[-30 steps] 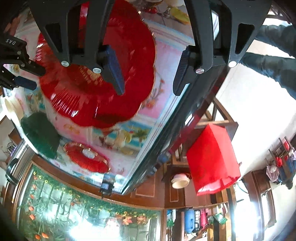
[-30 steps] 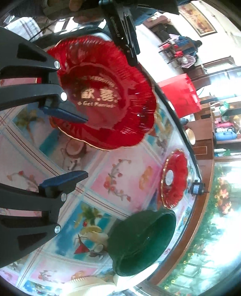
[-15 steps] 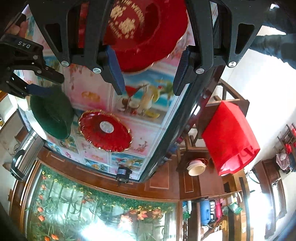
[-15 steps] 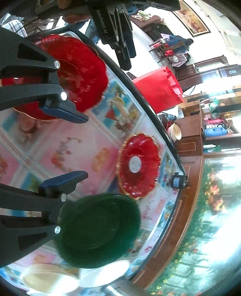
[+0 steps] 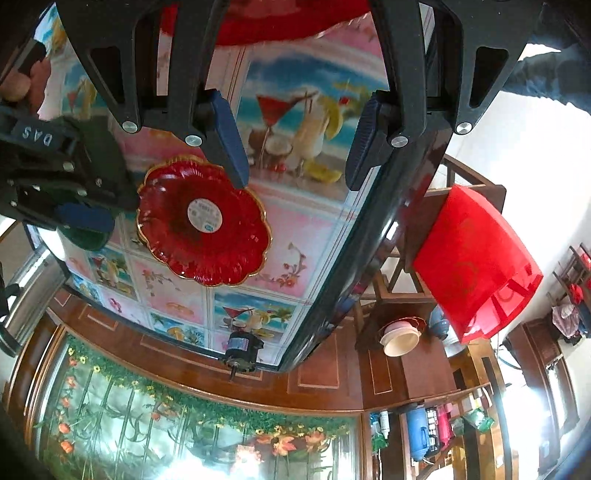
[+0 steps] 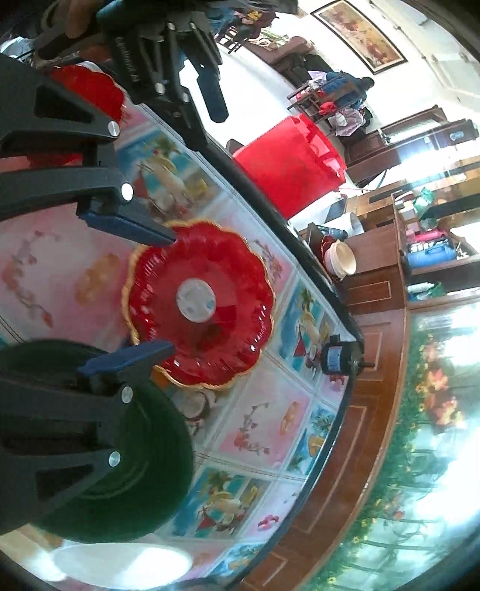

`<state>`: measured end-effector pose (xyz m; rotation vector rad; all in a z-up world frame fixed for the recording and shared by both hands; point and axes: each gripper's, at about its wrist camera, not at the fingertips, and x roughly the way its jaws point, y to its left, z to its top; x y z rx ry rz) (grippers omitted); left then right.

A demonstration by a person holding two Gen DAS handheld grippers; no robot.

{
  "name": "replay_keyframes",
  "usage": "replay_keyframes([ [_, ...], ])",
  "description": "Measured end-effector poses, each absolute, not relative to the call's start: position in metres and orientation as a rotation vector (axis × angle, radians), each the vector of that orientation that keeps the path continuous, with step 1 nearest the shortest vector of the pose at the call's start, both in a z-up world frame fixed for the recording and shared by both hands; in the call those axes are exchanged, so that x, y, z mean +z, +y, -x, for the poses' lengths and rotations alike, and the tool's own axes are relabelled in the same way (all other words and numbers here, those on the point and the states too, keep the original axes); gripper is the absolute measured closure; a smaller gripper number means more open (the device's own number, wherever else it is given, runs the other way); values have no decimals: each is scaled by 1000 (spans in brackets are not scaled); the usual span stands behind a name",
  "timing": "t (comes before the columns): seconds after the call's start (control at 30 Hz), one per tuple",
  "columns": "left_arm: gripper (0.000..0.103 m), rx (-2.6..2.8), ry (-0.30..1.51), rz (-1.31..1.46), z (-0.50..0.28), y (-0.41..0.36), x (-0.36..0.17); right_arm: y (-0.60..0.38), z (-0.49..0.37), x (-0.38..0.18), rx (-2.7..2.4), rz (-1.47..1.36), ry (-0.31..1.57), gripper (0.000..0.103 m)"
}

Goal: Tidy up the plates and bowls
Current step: 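Move both grippers to the smaller red plate with white sticker, then close both grippers on the rim of the smaller red plate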

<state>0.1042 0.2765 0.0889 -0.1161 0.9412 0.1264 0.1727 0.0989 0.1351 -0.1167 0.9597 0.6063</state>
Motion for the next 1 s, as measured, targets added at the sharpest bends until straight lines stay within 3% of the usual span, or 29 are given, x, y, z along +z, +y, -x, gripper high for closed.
replay_keyframes([
  [0.67, 48, 126, 1062, 142, -172, 267, 49, 101, -264, 97, 553, 166, 1137, 50],
  [1.0, 48, 89, 1119, 205, -180, 266, 33, 101, -272, 87, 547, 181, 1167, 65],
])
